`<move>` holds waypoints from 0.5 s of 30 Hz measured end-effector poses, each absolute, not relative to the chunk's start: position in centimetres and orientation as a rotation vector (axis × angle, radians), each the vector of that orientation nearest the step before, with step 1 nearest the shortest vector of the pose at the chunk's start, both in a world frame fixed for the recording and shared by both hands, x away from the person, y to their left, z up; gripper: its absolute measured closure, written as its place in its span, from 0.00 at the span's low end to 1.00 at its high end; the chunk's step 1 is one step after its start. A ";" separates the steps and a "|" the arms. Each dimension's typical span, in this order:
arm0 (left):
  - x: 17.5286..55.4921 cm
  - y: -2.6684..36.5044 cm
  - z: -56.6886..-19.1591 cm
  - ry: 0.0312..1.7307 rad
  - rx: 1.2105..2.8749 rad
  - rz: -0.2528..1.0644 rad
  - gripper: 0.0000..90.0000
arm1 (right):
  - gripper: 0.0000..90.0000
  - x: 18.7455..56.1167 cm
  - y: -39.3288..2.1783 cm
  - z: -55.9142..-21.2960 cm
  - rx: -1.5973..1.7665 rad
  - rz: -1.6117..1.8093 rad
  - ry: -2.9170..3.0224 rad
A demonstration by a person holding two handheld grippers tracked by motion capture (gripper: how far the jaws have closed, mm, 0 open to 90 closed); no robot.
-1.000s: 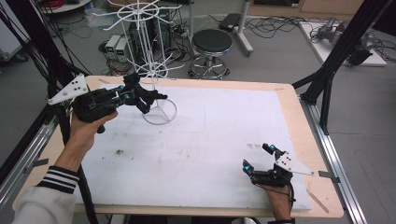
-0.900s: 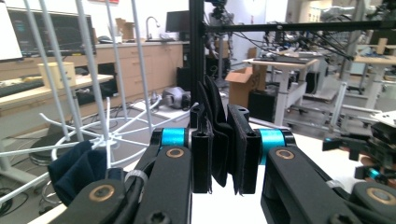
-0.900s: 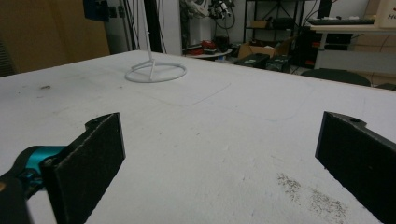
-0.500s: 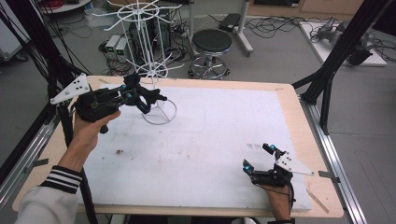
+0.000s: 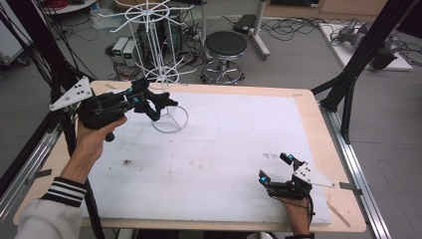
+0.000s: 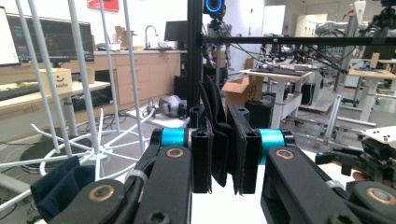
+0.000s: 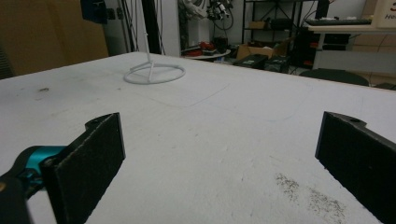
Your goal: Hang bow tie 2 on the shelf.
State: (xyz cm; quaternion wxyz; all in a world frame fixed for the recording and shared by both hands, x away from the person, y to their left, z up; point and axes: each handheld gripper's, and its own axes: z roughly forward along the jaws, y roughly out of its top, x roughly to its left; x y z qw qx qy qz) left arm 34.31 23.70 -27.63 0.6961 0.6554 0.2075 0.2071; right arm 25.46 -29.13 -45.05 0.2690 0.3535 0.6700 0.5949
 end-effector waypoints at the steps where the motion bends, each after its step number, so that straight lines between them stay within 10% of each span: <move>1: 34.3 23.7 -27.6 0.465 1.459 0.463 0.89 | 0.01 25.5 -29.2 -45.0 0.952 1.604 1.805; 15: 35.0 23.3 -27.0 0.482 1.480 0.474 0.89 | 0.01 25.4 -29.1 -45.1 0.950 1.605 1.781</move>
